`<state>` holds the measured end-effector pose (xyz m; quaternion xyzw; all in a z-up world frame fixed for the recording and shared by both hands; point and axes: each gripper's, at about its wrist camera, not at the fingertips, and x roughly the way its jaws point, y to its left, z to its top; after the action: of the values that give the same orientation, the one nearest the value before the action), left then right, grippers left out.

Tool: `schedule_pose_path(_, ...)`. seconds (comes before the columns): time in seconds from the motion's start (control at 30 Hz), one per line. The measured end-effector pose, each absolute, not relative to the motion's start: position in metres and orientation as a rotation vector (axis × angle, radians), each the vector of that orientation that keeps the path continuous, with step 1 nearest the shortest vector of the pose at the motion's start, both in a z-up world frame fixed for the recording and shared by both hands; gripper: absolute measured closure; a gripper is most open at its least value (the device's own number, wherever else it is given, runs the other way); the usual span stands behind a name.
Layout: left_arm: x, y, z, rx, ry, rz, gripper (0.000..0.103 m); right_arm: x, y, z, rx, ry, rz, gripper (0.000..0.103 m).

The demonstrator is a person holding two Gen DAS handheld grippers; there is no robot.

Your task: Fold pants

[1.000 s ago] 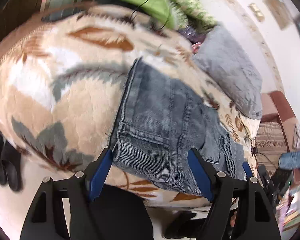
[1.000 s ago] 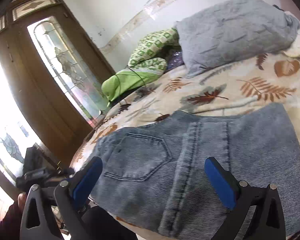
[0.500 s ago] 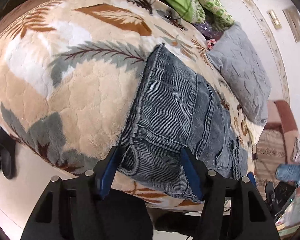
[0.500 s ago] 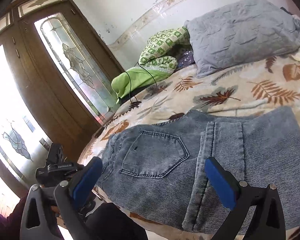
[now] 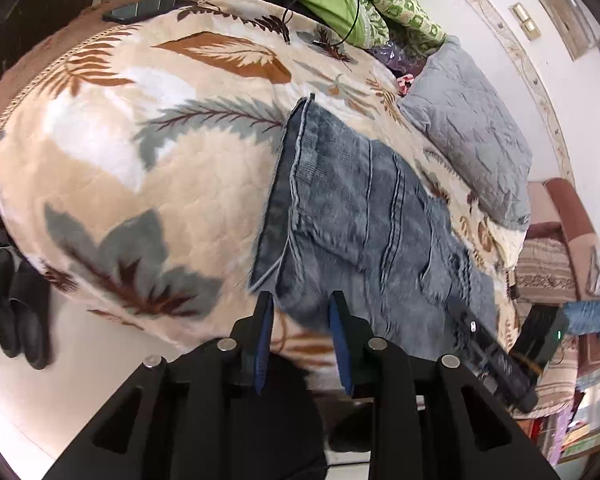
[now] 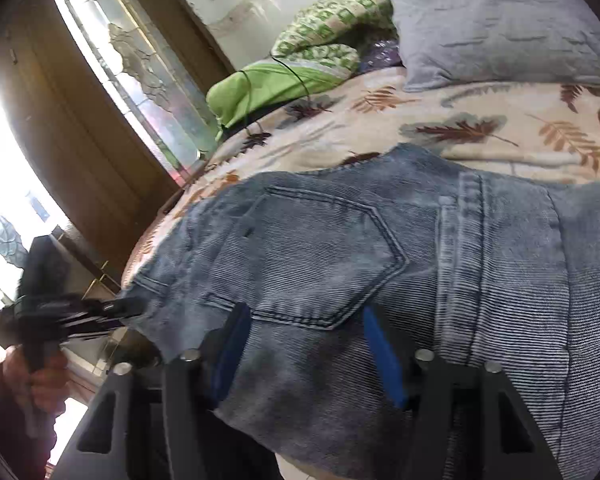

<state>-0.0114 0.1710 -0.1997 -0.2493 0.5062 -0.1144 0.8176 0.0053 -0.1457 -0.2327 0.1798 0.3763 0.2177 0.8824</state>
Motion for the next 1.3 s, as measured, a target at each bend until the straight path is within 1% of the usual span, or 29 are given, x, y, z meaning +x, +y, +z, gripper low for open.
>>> schedule_pose_path(0.07, -0.017, 0.170, -0.208, -0.566, 1.126, -0.255, 0.066, 0.008, -0.147, -0.238, 0.358, 0.808, 0.428, 0.059)
schedule_pose_path(0.1, -0.018, 0.169, -0.211, -0.581, 1.134, -0.260, 0.065, 0.008, -0.146, -0.238, 0.346, 0.810, 0.420, 0.060)
schedule_pose_path(0.2, -0.014, 0.163, -0.222, -0.618, 1.149, -0.261, 0.061, 0.006, -0.144, -0.238, 0.315, 0.807, 0.414, 0.060)
schedule_pose_path(0.3, -0.006, 0.154, -0.233, -0.668, 1.173, -0.287, 0.060, 0.004, -0.148, -0.237, 0.336, 0.807, 0.422, 0.060)
schedule_pose_path(0.4, 0.004, 0.150, -0.234, -0.737, 1.118, -0.325, 0.060, 0.002, -0.151, -0.237, 0.358, 0.807, 0.430, 0.060)
schedule_pose_path(0.5, 0.008, 0.152, -0.237, -0.793, 1.108, -0.323, 0.060, -0.001, -0.151, -0.235, 0.366, 0.802, 0.431, 0.060)
schedule_pose_path(0.73, -0.028, 0.175, -0.234, -0.800, 1.060, -0.272, 0.058, -0.002, -0.155, -0.233, 0.402, 0.788, 0.450, 0.060)
schedule_pose_path(0.77, -0.032, 0.177, -0.233, -0.805, 1.049, -0.264, 0.056, -0.001, -0.154, -0.233, 0.398, 0.795, 0.447, 0.060)
schedule_pose_path(0.83, -0.033, 0.178, -0.226, -0.828, 0.998, -0.251, 0.043, 0.001, -0.153, -0.234, 0.397, 0.798, 0.445, 0.061)
schedule_pose_path(0.87, -0.032, 0.178, -0.224, -0.832, 0.978, -0.252, 0.032, 0.001, -0.153, -0.233, 0.401, 0.796, 0.447, 0.060)
schedule_pose_path(0.9, -0.029, 0.177, -0.223, -0.835, 0.966, -0.252, 0.029, 0.002, -0.153, -0.233, 0.403, 0.796, 0.449, 0.059)
schedule_pose_path(0.97, -0.021, 0.173, -0.221, -0.870, 0.945, -0.290, 0.028, 0.002, -0.152, -0.234, 0.400, 0.796, 0.449, 0.059)
schedule_pose_path(1.0, -0.018, 0.170, -0.221, -0.871, 0.941, -0.302, 0.022, 0.002, -0.152, -0.234, 0.400, 0.795, 0.450, 0.059)
schedule_pose_path(1.03, -0.015, 0.168, -0.222, -0.862, 0.946, -0.296, 0.019, 0.001, -0.152, -0.234, 0.399, 0.795, 0.453, 0.059)
schedule_pose_path(1.17, -0.002, 0.170, -0.245, -1.011, 0.976, -0.263, 0.018, 0.001, -0.154, -0.234, 0.405, 0.793, 0.460, 0.059)
schedule_pose_path(1.3, 0.008, 0.167, -0.244, -1.016, 0.944, -0.270, 0.019, 0.000, -0.154, -0.234, 0.397, 0.793, 0.457, 0.059)
